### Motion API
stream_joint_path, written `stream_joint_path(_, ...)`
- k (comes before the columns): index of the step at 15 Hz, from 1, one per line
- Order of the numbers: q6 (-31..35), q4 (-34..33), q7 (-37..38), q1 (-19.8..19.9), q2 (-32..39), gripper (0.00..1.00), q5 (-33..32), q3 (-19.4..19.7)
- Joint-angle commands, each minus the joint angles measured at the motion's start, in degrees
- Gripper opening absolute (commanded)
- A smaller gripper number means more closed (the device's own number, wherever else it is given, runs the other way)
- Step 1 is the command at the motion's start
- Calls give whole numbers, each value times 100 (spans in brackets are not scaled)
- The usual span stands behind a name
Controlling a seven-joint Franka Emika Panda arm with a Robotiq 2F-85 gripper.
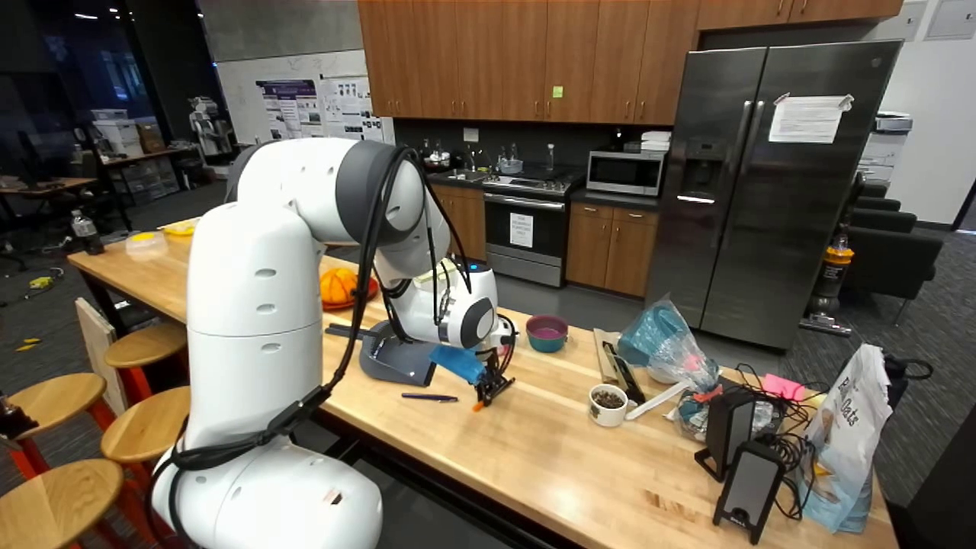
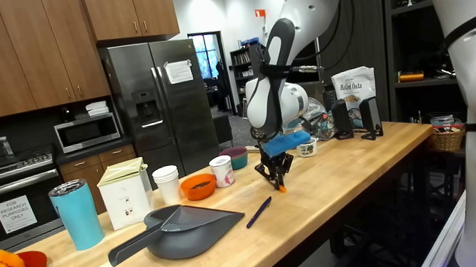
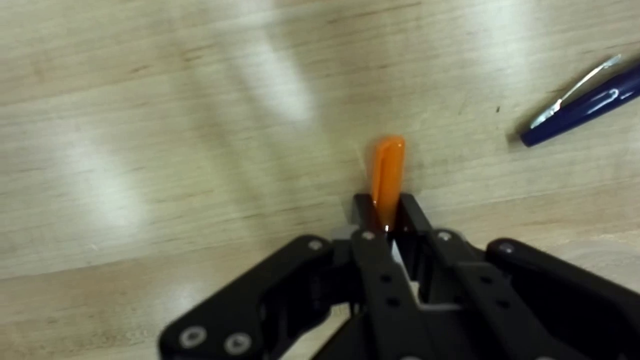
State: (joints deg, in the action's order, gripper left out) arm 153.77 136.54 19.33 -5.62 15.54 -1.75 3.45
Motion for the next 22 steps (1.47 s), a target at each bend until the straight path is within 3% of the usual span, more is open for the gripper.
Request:
stream_joint_path(1,-244,-6,71,-104,-266,4,-372,85)
stream_joint_path(6,-499,-152,103,-247,-455,4,-844,-25)
stream_joint_path(14,-990,-475,-4,-434,-363,4,-956,-383)
stream_joint_path(22,-1272,-520,128,-776,-347,4,-1697,-604)
